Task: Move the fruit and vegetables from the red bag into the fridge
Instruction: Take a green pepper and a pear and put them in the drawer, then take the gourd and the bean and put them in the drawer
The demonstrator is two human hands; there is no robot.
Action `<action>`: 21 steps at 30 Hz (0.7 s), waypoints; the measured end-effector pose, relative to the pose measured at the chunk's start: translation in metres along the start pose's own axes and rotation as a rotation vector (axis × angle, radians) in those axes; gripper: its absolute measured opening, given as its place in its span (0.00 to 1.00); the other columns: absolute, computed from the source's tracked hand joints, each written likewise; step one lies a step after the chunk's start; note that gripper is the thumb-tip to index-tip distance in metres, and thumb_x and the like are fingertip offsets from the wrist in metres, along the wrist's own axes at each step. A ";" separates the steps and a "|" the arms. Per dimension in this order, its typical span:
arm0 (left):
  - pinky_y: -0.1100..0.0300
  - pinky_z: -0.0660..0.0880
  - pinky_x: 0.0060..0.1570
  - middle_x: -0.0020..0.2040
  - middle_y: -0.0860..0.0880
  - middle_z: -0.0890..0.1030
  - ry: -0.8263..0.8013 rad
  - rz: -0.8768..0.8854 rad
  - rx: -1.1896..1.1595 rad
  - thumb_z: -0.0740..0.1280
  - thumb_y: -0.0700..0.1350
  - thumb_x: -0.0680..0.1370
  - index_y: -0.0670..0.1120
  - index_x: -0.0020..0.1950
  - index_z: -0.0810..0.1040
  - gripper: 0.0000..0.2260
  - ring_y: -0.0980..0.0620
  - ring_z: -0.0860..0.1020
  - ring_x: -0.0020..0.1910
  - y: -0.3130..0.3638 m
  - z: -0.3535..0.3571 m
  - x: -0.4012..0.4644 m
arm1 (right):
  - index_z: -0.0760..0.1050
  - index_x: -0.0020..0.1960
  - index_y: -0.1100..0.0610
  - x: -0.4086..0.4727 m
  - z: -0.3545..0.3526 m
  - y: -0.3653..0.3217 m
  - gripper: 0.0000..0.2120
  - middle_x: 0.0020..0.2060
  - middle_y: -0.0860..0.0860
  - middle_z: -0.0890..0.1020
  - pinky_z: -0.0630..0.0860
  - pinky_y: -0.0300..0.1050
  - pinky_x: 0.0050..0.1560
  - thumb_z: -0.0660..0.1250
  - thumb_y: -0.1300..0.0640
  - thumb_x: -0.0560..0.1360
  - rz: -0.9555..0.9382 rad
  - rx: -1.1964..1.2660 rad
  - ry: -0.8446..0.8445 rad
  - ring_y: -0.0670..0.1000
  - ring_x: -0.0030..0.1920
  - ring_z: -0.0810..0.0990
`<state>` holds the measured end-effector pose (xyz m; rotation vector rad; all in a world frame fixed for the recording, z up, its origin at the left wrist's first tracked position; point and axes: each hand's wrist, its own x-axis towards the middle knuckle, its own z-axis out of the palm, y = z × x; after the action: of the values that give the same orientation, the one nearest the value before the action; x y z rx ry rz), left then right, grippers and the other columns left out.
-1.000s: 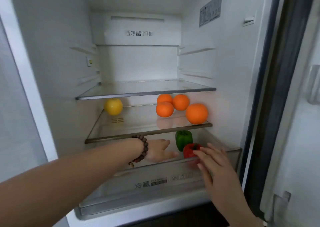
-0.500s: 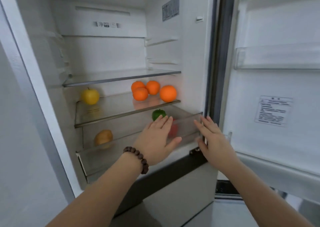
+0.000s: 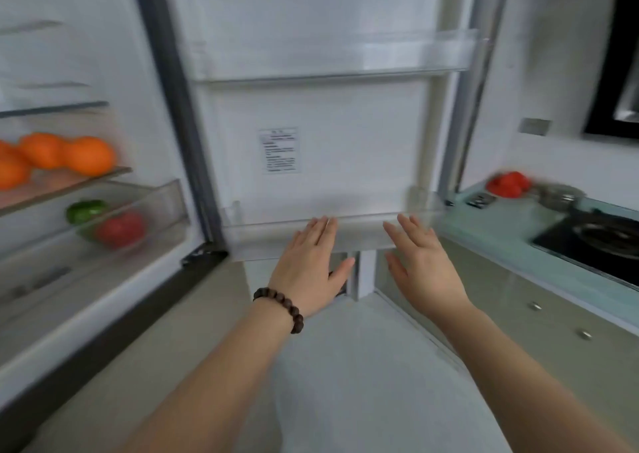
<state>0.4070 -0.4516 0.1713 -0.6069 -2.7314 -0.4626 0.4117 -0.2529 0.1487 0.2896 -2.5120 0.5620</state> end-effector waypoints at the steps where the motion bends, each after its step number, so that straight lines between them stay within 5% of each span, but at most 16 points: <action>1: 0.55 0.48 0.75 0.78 0.49 0.51 -0.012 0.039 -0.019 0.54 0.58 0.80 0.46 0.78 0.49 0.31 0.52 0.48 0.77 0.019 0.012 0.002 | 0.65 0.72 0.56 -0.015 -0.012 0.016 0.23 0.73 0.58 0.63 0.50 0.55 0.75 0.62 0.59 0.77 0.044 -0.030 -0.001 0.57 0.75 0.56; 12: 0.49 0.50 0.74 0.78 0.47 0.52 -0.272 0.491 -0.214 0.55 0.56 0.80 0.46 0.78 0.48 0.31 0.49 0.50 0.77 0.296 0.148 -0.055 | 0.64 0.73 0.55 -0.275 -0.174 0.149 0.24 0.74 0.56 0.63 0.48 0.50 0.75 0.61 0.54 0.78 0.590 -0.268 0.061 0.54 0.76 0.55; 21: 0.50 0.52 0.73 0.78 0.48 0.54 -0.427 0.896 -0.363 0.55 0.57 0.79 0.47 0.77 0.51 0.30 0.50 0.51 0.77 0.536 0.209 -0.194 | 0.64 0.72 0.56 -0.527 -0.305 0.169 0.23 0.73 0.55 0.63 0.54 0.52 0.75 0.60 0.55 0.78 1.071 -0.412 0.206 0.55 0.76 0.55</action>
<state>0.7709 0.0176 0.0431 -2.0780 -2.3538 -0.6269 0.9369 0.0798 0.0343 -1.2504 -2.3278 0.3868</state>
